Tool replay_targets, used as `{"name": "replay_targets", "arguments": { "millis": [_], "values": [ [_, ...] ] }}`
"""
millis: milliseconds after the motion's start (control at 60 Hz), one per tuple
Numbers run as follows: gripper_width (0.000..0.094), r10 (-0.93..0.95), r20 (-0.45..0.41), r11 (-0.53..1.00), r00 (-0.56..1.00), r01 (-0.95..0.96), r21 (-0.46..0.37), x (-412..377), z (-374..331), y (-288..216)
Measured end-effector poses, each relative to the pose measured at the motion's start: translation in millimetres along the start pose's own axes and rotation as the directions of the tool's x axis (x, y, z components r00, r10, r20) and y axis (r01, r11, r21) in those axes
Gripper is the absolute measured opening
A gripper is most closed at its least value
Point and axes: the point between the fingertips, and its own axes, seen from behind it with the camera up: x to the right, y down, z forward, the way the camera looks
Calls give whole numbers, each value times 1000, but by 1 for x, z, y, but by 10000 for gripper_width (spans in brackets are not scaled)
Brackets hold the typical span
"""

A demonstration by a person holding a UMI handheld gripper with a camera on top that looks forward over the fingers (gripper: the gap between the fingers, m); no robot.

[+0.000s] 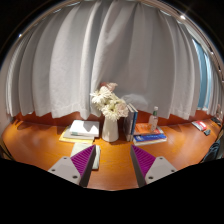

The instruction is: Fold towel

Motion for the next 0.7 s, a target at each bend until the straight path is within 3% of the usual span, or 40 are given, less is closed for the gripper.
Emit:
{"name": "replay_targets", "arguments": {
  "millis": [317,700],
  "values": [
    [678,-4,-38,1000,999,3,-27,11,-79,36],
    [679,31,-35,999,999,-31,-15,3,-103,38]
  ]
}}
